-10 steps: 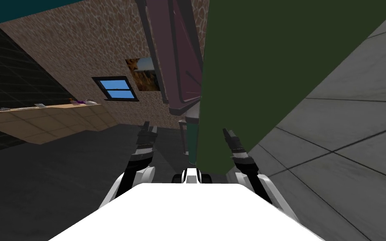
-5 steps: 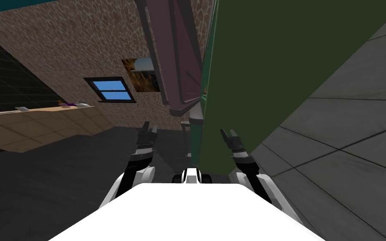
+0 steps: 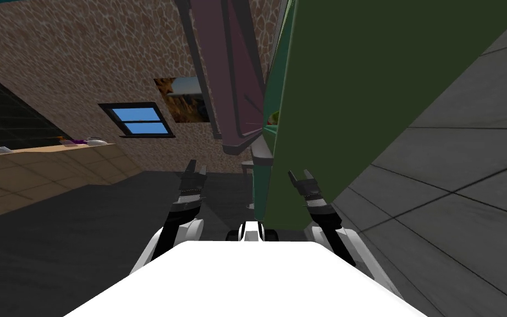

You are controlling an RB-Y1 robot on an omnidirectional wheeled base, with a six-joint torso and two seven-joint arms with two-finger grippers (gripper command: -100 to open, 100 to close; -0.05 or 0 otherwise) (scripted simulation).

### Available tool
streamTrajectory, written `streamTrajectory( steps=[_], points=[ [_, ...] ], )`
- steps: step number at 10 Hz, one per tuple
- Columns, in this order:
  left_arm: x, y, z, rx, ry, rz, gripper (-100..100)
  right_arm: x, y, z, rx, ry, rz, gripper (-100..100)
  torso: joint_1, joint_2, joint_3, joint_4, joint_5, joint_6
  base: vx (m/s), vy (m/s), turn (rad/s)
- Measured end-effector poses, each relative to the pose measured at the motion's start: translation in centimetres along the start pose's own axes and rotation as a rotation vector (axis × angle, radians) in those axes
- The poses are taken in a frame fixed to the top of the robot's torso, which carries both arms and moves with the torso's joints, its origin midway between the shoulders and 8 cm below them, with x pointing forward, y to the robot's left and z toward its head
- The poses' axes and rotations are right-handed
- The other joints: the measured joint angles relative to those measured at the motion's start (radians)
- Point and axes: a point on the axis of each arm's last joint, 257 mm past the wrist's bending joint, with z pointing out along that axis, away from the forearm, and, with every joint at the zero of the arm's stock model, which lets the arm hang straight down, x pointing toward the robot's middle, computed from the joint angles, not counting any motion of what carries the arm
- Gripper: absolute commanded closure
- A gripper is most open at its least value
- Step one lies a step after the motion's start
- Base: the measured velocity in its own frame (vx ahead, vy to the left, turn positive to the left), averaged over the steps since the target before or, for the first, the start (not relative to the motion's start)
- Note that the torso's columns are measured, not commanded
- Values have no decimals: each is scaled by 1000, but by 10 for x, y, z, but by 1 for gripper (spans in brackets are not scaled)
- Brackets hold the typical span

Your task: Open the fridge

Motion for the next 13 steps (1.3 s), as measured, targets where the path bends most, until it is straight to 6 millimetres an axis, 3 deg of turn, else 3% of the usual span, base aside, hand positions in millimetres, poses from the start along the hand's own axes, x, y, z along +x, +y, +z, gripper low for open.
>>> streamTrajectory(
  steps=[13],
  points=[
    [0, 0, 0, 0, 0, 0, 0, 26, -20, -3, -4, 121, -646, -100, 4, -18, -12, -5, 1, -11, 37, 121, -64]
  ],
)
